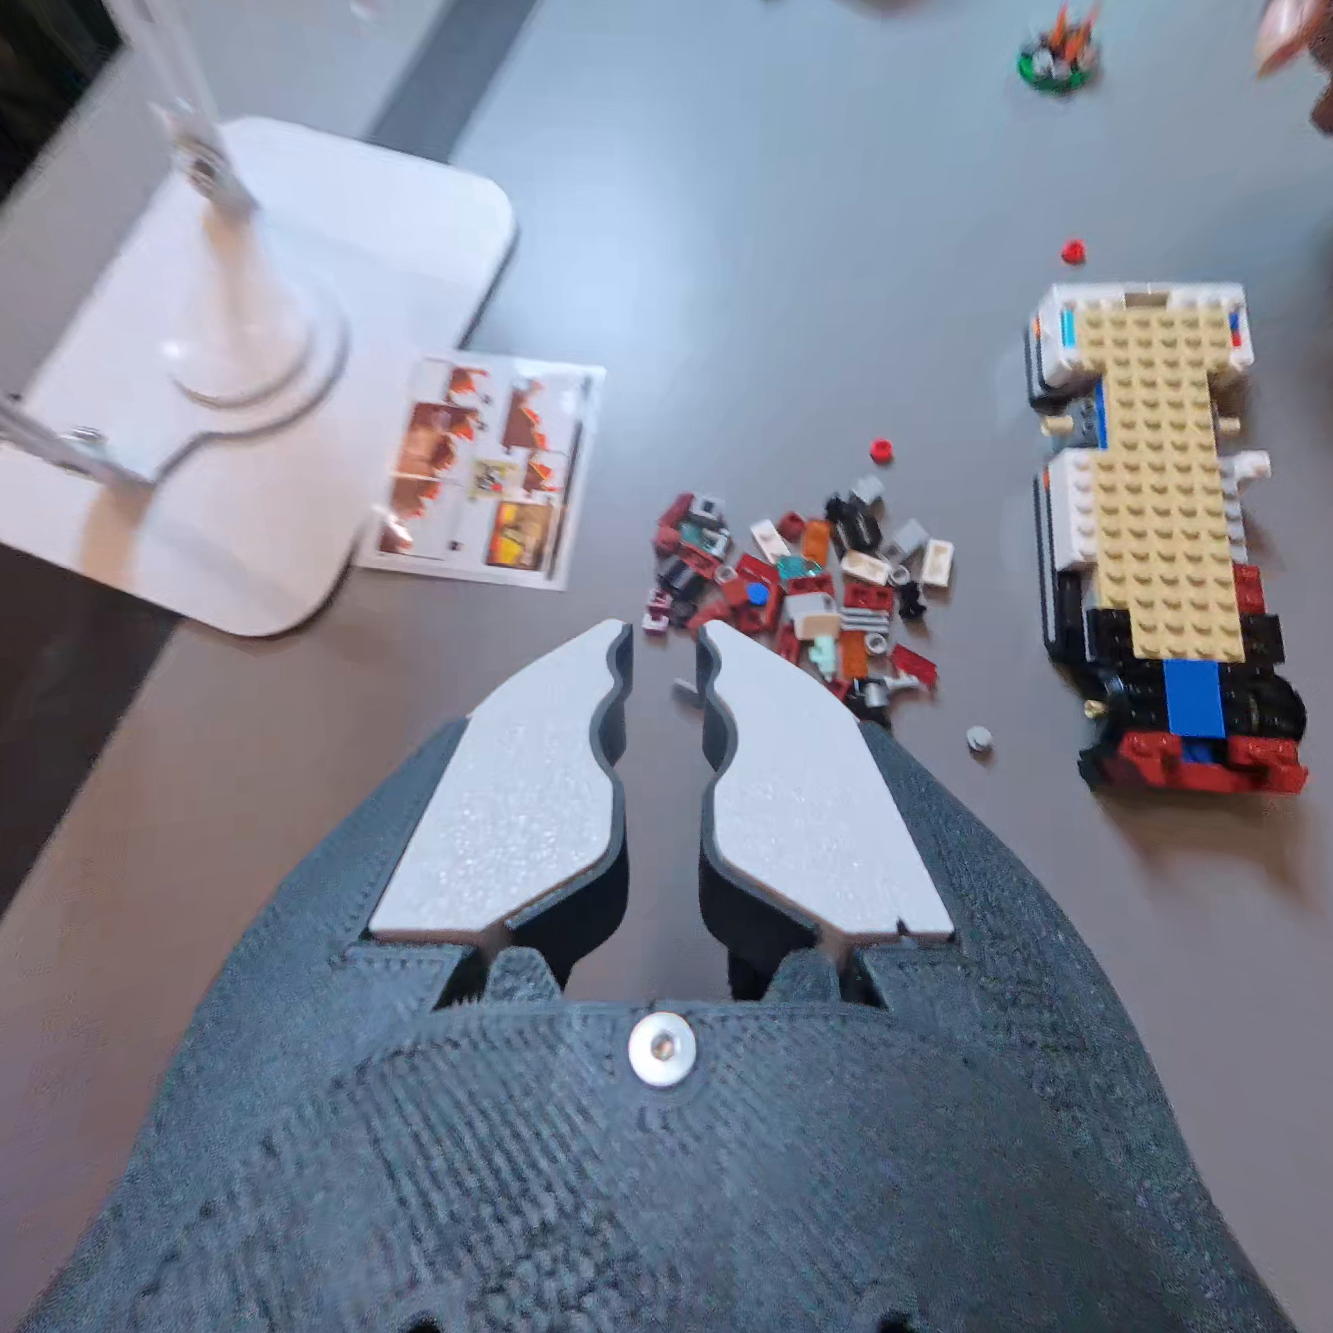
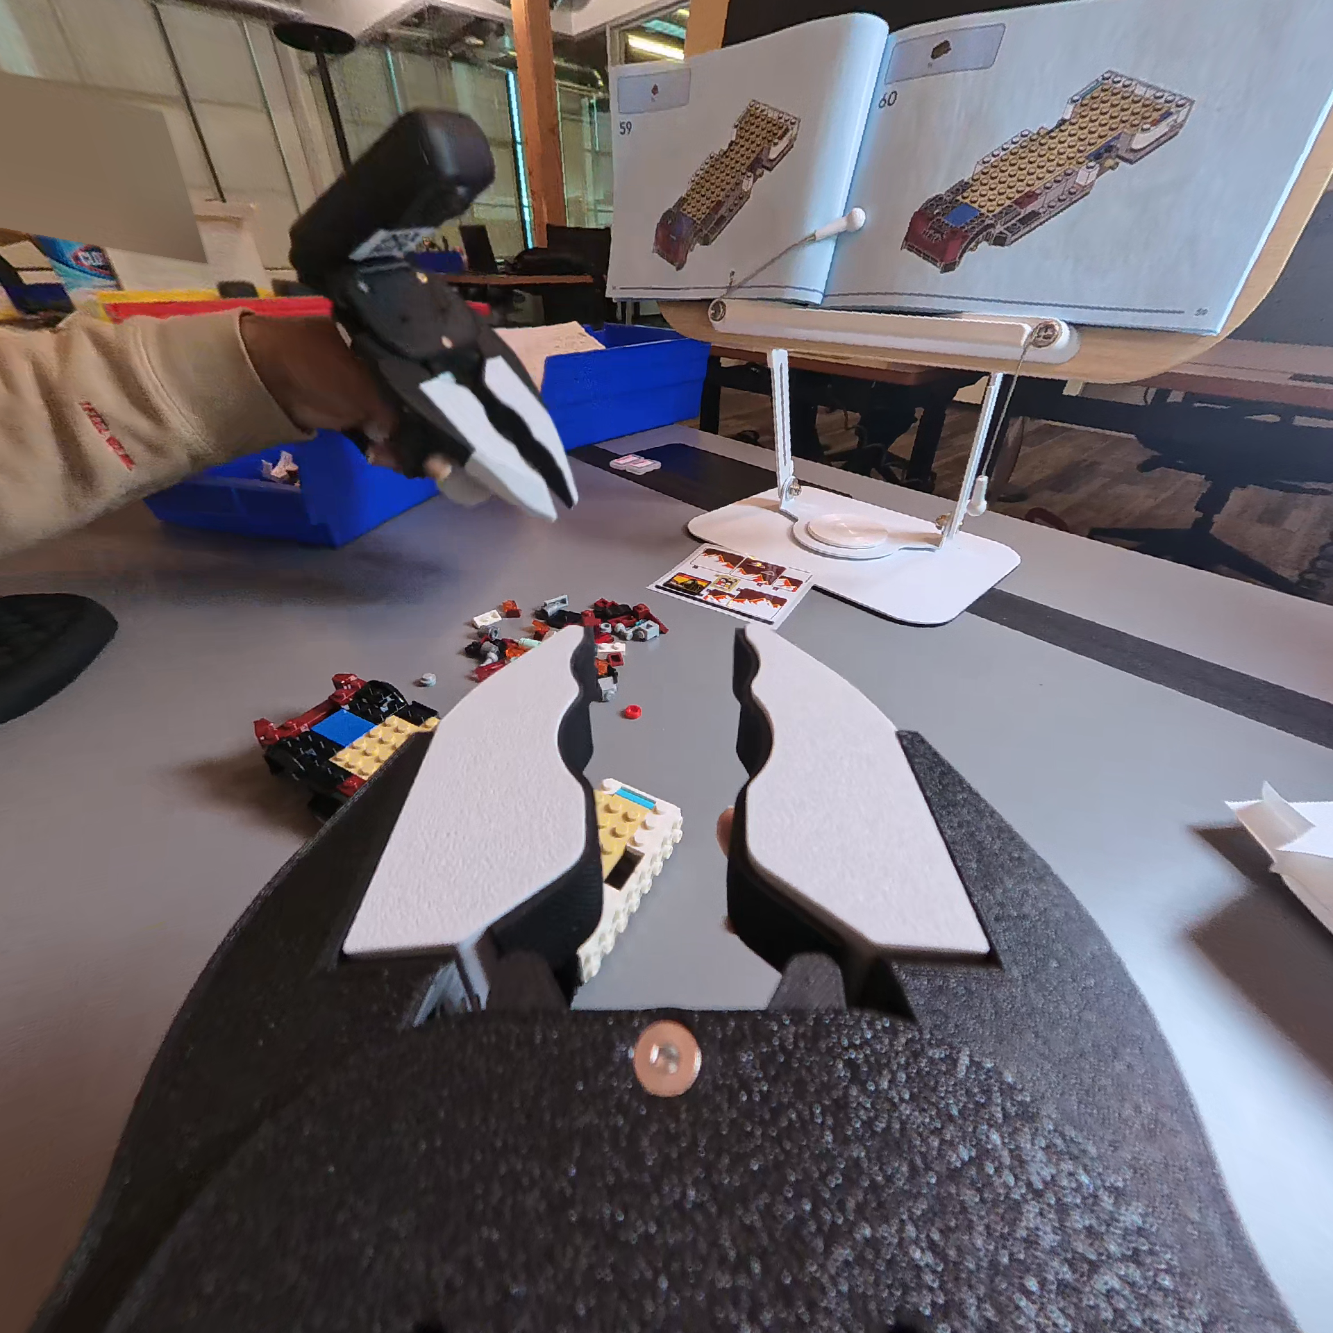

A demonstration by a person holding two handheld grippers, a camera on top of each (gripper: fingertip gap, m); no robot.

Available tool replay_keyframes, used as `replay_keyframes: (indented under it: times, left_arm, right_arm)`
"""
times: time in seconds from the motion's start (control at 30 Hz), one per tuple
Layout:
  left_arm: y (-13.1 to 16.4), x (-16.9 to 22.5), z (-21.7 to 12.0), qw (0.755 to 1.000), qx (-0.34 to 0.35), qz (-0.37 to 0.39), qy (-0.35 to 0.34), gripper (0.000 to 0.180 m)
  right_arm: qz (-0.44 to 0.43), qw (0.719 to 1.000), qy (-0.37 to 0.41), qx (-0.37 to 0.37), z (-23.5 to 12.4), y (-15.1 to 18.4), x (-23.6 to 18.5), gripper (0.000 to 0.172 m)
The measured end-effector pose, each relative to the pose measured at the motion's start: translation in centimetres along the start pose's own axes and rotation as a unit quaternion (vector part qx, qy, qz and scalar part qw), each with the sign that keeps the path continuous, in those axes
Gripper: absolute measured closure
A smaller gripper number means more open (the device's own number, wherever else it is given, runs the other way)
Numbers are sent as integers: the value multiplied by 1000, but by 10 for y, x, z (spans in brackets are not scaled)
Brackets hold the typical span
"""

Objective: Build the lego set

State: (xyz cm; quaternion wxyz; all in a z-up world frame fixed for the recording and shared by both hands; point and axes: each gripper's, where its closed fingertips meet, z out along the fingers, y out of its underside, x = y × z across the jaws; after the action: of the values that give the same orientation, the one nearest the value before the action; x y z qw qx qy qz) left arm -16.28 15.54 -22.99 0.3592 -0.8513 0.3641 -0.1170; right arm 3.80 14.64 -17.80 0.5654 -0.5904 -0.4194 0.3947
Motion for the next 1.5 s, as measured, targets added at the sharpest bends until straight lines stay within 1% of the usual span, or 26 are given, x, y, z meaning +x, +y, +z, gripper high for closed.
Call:
replay_keyframes:
  times: [0.07, 0.13, 0.17, 0.33, 0.5, 0.57, 0.63, 0.73, 0.93, 1.27, 1.5]
  left_arm:
    - [17, 17, 13, 999, -40, 14, 27, 164]
    - [32, 20, 21, 996, -80, 34, 26, 165]
    - [36, 23, 22, 994, -93, 34, 37, 165]
    - [45, 19, 23, 992, -113, 32, 38, 169]
    - [54, 27, 21, 989, -134, 37, 60, 168]
    - [53, 27, 21, 989, -131, 38, 57, 170]
    - [54, 30, 21, 988, -133, 35, 69, 177]
    - [53, 30, 22, 987, -137, 36, 71, 176]
    - [46, 26, 16, 990, -120, 27, 71, 171]
    - [57, 32, 15, 985, -139, 31, 98, 166]
    - [62, 32, 20, 981, -157, 31, 107, 169]
  right_arm:
    - [-4, 1000, -1, -1, 0, 0, -1, 135]
    - [-5, 1000, -1, -1, 0, 0, -2, 135]
    - [-5, 1000, -2, -2, 0, 1, -2, 135]
    - [-8, 1000, -10, -5, 1, 2, -6, 135]
    - [-7, 1000, -14, -6, 1, 3, -7, 135]
    - [-7, 1000, -14, -8, 2, 4, -7, 135]
    - [-6, 1000, -15, -11, 2, 5, -7, 135]
    - [-6, 1000, -14, -10, 2, 5, -6, 135]
    - [-6, 1000, -14, -9, 2, 4, -6, 135]
    - [-8, 1000, -19, -13, 3, 6, -8, 135]
    - [-8, 1000, -23, -17, 4, 8, -9, 135]
